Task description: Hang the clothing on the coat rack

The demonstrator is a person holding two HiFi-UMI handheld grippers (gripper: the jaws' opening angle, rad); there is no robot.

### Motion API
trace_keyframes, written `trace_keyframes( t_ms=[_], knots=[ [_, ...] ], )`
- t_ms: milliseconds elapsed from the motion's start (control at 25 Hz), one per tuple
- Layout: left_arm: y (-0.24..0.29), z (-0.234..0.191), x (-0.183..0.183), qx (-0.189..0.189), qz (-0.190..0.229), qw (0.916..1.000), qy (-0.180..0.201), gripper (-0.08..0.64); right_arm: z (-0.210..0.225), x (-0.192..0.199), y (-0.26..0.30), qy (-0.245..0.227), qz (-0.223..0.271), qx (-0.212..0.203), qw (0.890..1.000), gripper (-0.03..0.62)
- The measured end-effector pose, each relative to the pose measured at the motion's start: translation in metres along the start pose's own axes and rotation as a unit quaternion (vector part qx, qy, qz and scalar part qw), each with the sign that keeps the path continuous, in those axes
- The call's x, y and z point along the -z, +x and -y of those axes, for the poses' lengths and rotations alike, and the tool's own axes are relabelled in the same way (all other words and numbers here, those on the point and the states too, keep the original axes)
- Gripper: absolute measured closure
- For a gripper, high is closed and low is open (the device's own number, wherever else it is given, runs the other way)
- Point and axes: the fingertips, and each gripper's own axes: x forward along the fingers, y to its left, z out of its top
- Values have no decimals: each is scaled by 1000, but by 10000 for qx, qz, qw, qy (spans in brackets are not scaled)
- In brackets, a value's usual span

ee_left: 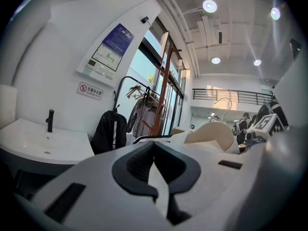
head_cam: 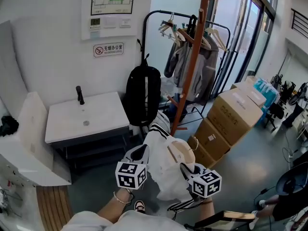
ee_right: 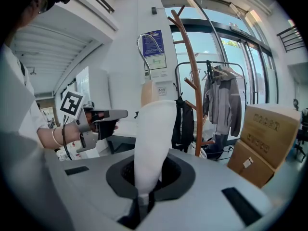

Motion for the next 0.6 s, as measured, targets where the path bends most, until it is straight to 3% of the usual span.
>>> trace_keyframes(
  t_ms=[600],
  knots=[
    [88,-41,-8,-85,-23,9999,-125,551,55,-28,66,-298,-193,-247,9991,566]
  ],
)
